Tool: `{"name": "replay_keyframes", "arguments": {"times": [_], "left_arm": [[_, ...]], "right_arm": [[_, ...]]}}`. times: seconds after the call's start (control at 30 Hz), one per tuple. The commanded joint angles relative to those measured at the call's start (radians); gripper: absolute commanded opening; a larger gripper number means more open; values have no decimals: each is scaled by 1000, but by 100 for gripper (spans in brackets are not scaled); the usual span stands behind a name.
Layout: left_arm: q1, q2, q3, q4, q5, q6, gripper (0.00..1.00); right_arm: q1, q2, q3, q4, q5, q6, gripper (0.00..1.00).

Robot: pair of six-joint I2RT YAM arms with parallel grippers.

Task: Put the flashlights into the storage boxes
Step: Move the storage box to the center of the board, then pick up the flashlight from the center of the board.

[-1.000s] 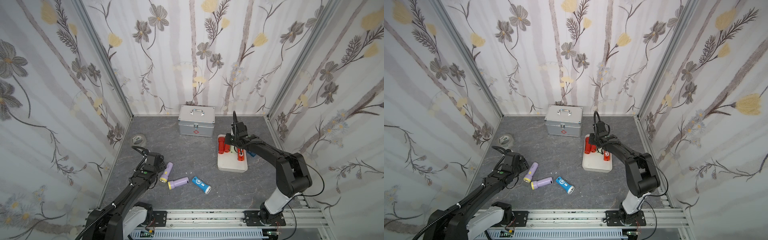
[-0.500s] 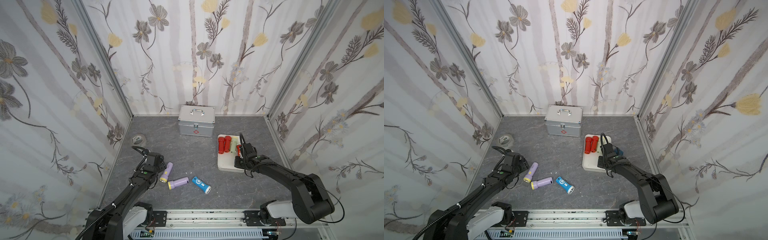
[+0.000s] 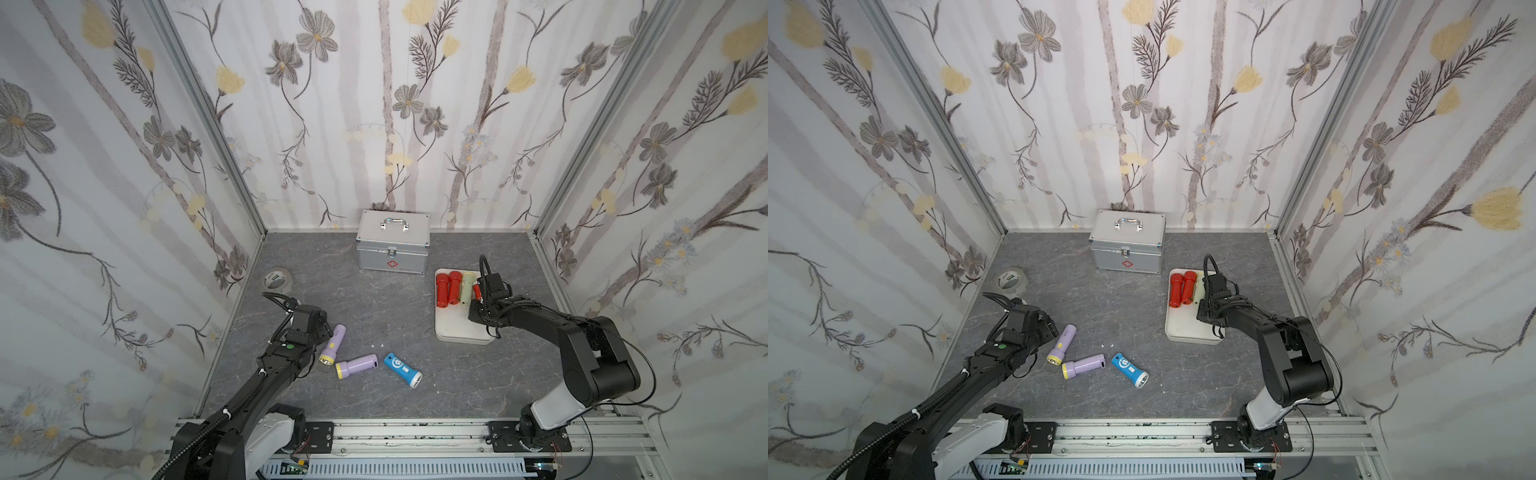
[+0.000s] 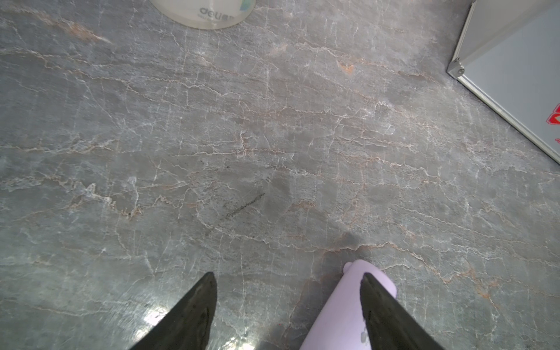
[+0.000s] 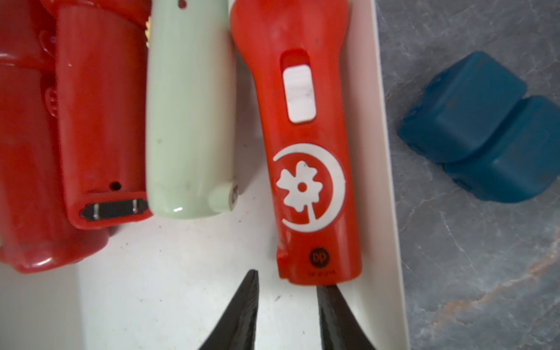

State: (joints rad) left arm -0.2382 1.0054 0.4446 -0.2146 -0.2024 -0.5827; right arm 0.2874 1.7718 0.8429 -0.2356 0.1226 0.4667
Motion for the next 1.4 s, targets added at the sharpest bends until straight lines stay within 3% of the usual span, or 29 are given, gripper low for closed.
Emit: {"name": "replay_keyframes", "arguments": {"times": [0.0,0.33,0.43,0.57,0.77,0.93,1.1,1.37], "left_arm": [[0,-4,-2,9,-8,-3,76],[1,-4,-2,11,-10,-2,76],[1,-4,-4,12,-9,-4,76],[1,2,-1,8,14,-10,76],[-11,-45,19,-96,122,-60,80],[-88,-115,-6,-132,104,-58,100],[-205,-191,-57,-62,36,-27,100],[-211,-246,-86,-48,6,-11,100]], "right_arm": [[-2,10,21,36,-17,-10,34],[31,-148,-7,-41,-43,11,35],[100,-236,-4,-30,-66,29,39],[222,-290,-21,95,-203,24,47],[442,-237,-10,147,-275,-47,61],[600,-181,-20,131,-267,-103,74],[694,-120,-22,107,-262,-128,86],[776,-83,-34,76,-213,-126,89]]}}
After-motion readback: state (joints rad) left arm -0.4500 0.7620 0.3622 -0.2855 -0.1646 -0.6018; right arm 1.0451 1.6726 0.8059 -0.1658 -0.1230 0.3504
